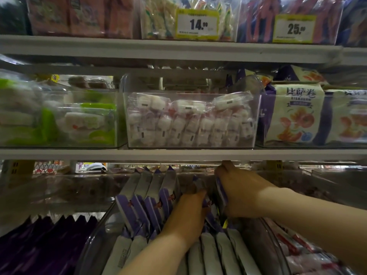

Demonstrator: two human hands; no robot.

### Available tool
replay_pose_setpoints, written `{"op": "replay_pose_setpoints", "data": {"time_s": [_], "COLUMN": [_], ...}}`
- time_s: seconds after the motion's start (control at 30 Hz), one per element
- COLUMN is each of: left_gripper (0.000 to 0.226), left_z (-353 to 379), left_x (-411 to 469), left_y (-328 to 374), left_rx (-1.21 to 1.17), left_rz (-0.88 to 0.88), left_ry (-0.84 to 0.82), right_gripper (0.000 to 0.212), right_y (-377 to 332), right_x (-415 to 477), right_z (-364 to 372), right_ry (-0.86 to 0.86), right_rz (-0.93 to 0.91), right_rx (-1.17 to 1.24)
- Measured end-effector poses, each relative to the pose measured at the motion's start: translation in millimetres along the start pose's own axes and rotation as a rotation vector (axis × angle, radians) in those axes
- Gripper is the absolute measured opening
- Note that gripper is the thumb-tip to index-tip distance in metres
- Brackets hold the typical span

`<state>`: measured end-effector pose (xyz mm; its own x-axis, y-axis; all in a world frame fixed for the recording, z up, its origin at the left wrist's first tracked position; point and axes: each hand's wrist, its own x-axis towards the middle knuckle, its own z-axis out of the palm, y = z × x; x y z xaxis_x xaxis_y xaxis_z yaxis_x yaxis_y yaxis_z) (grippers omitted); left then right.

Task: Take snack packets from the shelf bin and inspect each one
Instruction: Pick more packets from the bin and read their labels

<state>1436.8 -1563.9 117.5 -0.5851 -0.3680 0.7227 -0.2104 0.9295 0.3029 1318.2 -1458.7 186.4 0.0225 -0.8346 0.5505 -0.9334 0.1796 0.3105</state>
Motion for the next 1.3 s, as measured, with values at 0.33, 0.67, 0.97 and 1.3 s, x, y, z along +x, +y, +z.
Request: {"op": "replay_pose_setpoints", "data": {"time_s": [0.33, 0.67, 0.97, 1.3], "left_gripper": [0.041, 0.03, 0.047, 0.048], "left_z": [-2.0, -1.2, -2.5, 1.3], "left_x": [-2.0, -5.6, -0.4, -1.9], "left_y": [2.8, 3.1, 3.8, 2.7], "left_rx": [-0.022, -0.148, -0.034, 0.049], "left_rz": [0.04, 0.0, 0.044, 0.019], "left_ry": [0.056, 0.005, 0.088, 0.013], "right_gripper": [0.061, 0.05, 0.046, 0.03], "right_y": [0.5, 9.0, 4.1, -5.6], "right_x": [-18.9, -12.4, 8.9, 1.8], "right_z": [-5.2, -6.9, 3.3, -1.4], "right_ry": [-0.075, -0.143, -0.04, -0.408], "right_rz": [-0.104, -0.137, -0.03, -0.066], "right_rx": [0.269, 0.428, 0.166, -0.012]}}
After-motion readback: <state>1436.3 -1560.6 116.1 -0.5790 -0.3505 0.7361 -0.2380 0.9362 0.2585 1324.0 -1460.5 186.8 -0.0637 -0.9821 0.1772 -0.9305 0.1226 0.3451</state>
